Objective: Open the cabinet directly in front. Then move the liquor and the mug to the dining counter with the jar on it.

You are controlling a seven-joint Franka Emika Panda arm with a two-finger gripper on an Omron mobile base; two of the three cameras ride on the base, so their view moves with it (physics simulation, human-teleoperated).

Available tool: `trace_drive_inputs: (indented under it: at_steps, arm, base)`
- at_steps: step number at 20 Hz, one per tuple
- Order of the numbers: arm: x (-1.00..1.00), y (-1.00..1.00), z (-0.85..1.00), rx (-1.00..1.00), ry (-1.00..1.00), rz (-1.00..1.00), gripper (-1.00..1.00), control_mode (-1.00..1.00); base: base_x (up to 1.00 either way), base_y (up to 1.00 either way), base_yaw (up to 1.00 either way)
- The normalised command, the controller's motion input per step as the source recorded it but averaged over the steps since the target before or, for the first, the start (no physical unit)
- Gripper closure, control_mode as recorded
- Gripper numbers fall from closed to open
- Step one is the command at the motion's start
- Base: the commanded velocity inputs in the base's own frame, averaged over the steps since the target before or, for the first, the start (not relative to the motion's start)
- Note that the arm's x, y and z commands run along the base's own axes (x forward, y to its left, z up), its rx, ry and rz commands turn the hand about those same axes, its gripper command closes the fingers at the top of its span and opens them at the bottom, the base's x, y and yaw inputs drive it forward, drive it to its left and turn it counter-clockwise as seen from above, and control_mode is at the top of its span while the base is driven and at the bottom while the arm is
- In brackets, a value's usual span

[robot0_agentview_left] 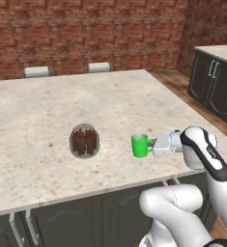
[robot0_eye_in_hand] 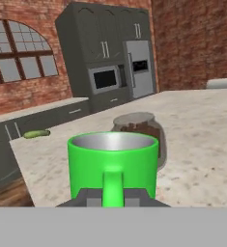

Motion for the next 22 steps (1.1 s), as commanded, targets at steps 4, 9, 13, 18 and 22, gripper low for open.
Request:
trace_drive_inputs:
  at_steps: [4, 9, 13, 18, 22]
  arm:
    - [0.33, 0.02, -0.12, 0.15, -0.01, 0.02, 1.00, -1.00]
    - [0.20, 0.00, -0.02, 0.00, -0.02, 0.00, 1.00, -1.00]
    - [0.06, 0.08, -0.01, 0.00, -0.02, -0.01, 1.00, -1.00]
    - [0.13, 0.31, -0.03, 0.00, -0.02, -0.11, 1.00, -1.00]
    - [0.35, 0.41, -0.01, 0.00, 0.00, -0.14, 1.00, -1.00]
  base:
    - [0.00, 0.00, 0.00]
    - [0.00, 0.00, 0.00]
    - [0.00, 0.00, 0.00]
    - [0.00, 0.00, 0.00]
    - [0.00, 0.00, 0.00]
